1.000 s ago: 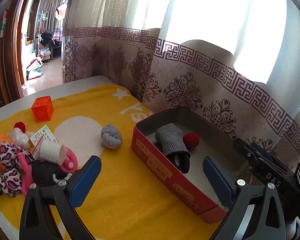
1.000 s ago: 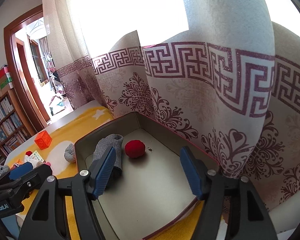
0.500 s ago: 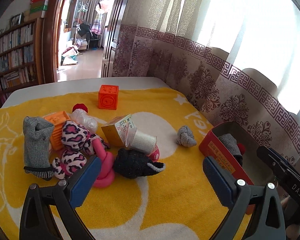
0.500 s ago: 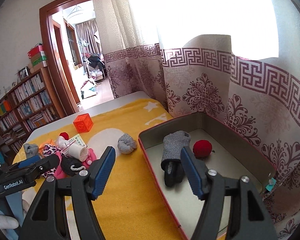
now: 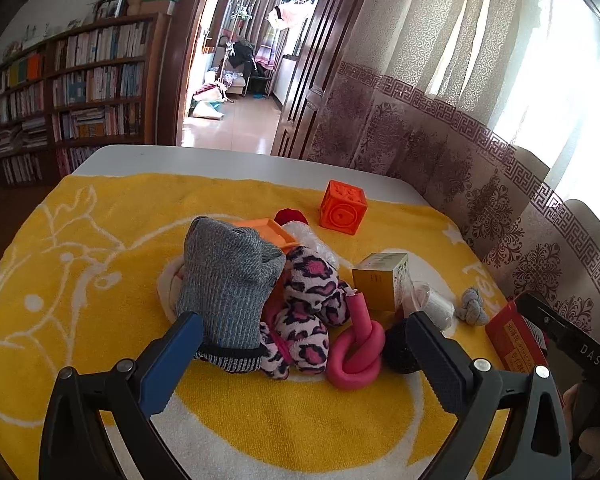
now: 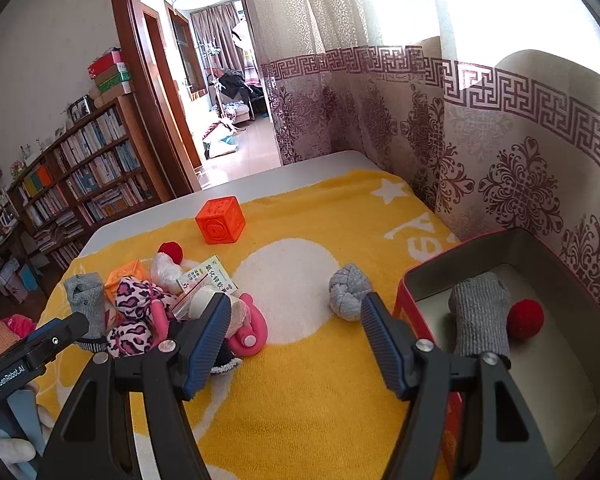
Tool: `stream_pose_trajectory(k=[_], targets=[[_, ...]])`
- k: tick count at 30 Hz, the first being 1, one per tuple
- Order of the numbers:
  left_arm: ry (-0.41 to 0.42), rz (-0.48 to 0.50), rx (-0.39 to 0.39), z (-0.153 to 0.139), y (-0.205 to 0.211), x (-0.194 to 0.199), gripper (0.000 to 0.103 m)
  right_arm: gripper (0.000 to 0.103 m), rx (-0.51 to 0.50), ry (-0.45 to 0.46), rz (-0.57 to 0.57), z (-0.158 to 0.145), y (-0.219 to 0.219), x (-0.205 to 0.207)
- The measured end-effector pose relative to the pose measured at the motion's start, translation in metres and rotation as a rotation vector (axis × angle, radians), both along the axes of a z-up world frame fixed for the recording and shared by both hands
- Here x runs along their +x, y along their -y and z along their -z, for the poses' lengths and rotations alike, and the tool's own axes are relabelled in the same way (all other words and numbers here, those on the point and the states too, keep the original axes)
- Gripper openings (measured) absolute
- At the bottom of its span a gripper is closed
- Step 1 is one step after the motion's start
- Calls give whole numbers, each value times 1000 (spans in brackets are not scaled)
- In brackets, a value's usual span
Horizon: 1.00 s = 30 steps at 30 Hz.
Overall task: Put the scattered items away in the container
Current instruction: 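Move both open grippers back over the items on the towel, then grasp the grey knotted sock with the right gripper while the left grasps a grey cuffed sock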
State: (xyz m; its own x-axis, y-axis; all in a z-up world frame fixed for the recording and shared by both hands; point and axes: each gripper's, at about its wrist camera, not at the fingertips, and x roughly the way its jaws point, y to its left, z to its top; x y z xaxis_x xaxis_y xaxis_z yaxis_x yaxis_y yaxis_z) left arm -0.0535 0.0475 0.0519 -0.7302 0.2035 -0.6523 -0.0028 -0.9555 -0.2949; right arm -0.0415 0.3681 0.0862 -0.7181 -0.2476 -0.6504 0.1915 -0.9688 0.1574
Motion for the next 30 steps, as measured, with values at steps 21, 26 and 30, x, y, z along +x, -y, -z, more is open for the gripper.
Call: stream_pose_trajectory(k=[21, 26, 30], targets=[[57, -60, -12, 38, 32, -31, 103, 70, 236, 97, 125, 61, 27, -68], [65, -84, -22, 46, 32, -41, 103, 70, 254, 89, 126, 64, 28, -69], [95, -94, 23, 54, 42, -44, 94, 70, 251, 85, 123, 65, 28, -69]])
